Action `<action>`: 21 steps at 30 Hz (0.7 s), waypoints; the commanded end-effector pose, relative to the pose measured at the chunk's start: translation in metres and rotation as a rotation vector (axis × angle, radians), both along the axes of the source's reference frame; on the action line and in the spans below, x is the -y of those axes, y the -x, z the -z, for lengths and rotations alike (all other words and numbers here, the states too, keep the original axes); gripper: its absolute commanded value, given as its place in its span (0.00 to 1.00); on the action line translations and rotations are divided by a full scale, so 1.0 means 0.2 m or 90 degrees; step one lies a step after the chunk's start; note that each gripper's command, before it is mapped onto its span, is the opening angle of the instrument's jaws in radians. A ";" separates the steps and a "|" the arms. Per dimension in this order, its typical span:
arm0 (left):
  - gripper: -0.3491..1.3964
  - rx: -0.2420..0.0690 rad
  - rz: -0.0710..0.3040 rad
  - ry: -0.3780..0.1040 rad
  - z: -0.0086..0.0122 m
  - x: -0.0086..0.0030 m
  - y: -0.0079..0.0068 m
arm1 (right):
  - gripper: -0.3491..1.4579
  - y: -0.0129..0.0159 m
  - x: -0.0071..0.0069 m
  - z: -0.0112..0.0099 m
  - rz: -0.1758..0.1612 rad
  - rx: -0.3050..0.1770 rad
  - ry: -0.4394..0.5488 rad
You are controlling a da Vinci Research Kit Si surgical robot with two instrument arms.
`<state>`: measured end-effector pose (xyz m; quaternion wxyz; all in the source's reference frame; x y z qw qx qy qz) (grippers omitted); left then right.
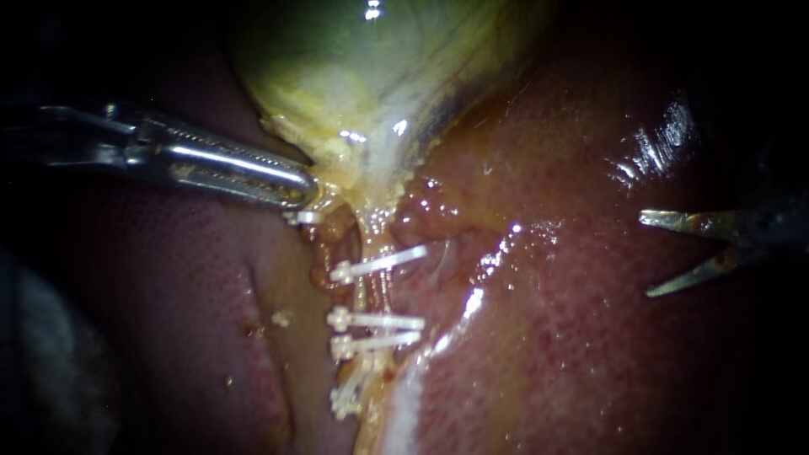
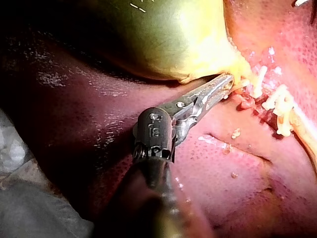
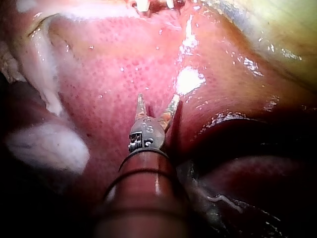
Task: Go to the cutting position right tube
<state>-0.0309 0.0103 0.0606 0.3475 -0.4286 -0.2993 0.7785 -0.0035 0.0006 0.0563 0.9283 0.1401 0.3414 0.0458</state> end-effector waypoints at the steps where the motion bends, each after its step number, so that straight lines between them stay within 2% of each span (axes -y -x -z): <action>1: 0.00 -0.002 0.001 0.000 -0.001 0.000 0.001 | 0.99 0.000 0.000 0.000 0.001 0.000 0.000; 6: 0.00 -0.002 0.002 0.000 0.000 0.000 0.002 | 0.99 0.000 0.000 0.000 0.002 -0.001 -0.002; 11: 0.00 0.000 -0.001 -0.002 0.002 0.000 -0.001 | 0.99 0.000 0.000 0.000 0.002 -0.004 -0.002; 14: 0.00 0.001 -0.001 -0.004 0.007 -0.003 -0.006 | 0.99 0.000 0.001 0.000 0.003 -0.006 -0.005; 21: 0.00 -0.013 0.026 0.002 0.023 -0.018 -0.031 | 0.99 0.000 0.001 0.001 0.003 -0.009 -0.006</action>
